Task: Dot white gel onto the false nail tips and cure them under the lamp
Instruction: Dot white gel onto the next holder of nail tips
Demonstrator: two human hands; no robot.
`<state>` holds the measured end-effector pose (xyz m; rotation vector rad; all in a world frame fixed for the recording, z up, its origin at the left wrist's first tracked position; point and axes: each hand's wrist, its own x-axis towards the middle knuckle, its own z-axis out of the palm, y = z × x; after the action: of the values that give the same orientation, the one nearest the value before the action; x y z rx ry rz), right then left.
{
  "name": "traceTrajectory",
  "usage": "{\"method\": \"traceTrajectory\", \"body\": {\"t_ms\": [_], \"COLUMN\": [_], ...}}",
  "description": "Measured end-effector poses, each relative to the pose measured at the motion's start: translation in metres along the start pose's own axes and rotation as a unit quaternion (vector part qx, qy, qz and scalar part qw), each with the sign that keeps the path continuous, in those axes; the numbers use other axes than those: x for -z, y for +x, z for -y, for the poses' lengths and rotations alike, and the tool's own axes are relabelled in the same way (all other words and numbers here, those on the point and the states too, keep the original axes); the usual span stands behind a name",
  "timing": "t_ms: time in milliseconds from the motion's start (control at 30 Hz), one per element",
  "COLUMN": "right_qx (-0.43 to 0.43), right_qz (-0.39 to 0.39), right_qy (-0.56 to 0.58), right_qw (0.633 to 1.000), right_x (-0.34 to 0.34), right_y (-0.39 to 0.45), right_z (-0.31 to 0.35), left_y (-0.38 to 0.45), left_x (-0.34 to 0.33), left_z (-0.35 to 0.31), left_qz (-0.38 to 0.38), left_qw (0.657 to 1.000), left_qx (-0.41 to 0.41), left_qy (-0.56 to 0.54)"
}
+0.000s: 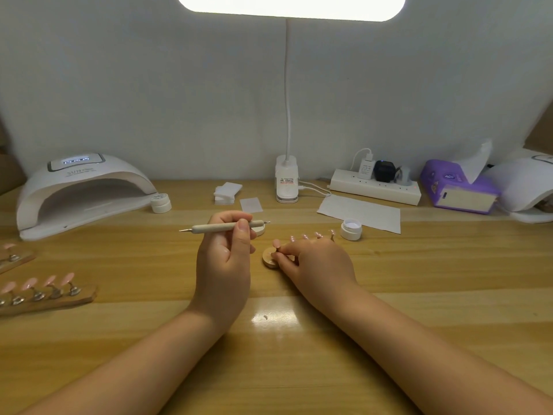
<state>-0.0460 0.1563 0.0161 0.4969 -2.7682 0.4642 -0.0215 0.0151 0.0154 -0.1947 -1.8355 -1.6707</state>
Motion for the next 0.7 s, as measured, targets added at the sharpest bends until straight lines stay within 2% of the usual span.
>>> {"method": "traceTrajectory", "body": {"t_ms": [200, 300, 467, 600, 700], "right_qx": [0.030, 0.041, 0.053, 0.052, 0.056], "right_qz": [-0.026, -0.064, -0.155, -0.192, -0.207], "right_qy": [0.010, 0.058, 0.210, 0.310, 0.339], "right_qw": [0.999, 0.995, 0.964, 0.930, 0.916], "right_x": [0.001, 0.001, 0.010, 0.022, 0.025], "right_y": [-0.001, -0.003, -0.008, -0.010, -0.009], "right_z": [0.000, 0.000, 0.001, 0.000, 0.001], "left_y": [0.000, 0.000, 0.003, 0.005, 0.005], "left_x": [0.000, 0.000, 0.003, 0.003, 0.003], "left_z": [-0.003, -0.006, -0.023, -0.040, -0.047], "left_qz": [0.000, -0.005, 0.008, 0.019, 0.027], "left_qw": [1.000, 1.000, 0.997, 0.990, 0.986], "left_qx": [0.003, -0.010, -0.071, -0.139, -0.166], "left_qy": [0.002, 0.002, 0.001, -0.005, -0.004]}}
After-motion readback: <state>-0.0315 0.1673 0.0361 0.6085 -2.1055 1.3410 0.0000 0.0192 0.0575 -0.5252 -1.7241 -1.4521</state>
